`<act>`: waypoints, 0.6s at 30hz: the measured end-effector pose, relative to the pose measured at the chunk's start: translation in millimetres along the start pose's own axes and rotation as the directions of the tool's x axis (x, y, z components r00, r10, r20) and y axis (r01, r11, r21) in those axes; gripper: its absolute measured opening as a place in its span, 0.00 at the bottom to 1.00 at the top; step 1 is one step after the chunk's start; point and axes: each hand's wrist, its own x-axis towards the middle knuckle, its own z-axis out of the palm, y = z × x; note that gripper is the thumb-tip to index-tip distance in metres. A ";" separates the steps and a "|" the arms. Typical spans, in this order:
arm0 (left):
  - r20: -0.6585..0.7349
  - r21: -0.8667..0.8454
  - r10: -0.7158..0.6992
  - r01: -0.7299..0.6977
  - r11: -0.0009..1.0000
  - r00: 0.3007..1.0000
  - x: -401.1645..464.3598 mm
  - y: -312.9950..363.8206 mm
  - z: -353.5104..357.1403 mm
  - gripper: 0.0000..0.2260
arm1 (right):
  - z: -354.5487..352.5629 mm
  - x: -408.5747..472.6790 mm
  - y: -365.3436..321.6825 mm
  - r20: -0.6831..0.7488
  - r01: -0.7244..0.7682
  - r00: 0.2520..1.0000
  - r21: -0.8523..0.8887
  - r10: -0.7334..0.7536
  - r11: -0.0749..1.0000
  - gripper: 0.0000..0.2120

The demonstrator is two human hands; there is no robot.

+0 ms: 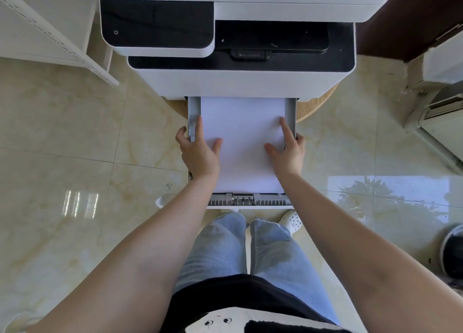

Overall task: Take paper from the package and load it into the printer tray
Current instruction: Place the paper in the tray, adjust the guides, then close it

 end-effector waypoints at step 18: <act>0.097 -0.090 0.051 -0.043 0.995 0.994 -3.8 -6.2 -16.1 0.32 | -23.4 -12.6 0.6 0.043 0.035 0.998 0.086 -0.039 0.996 0.27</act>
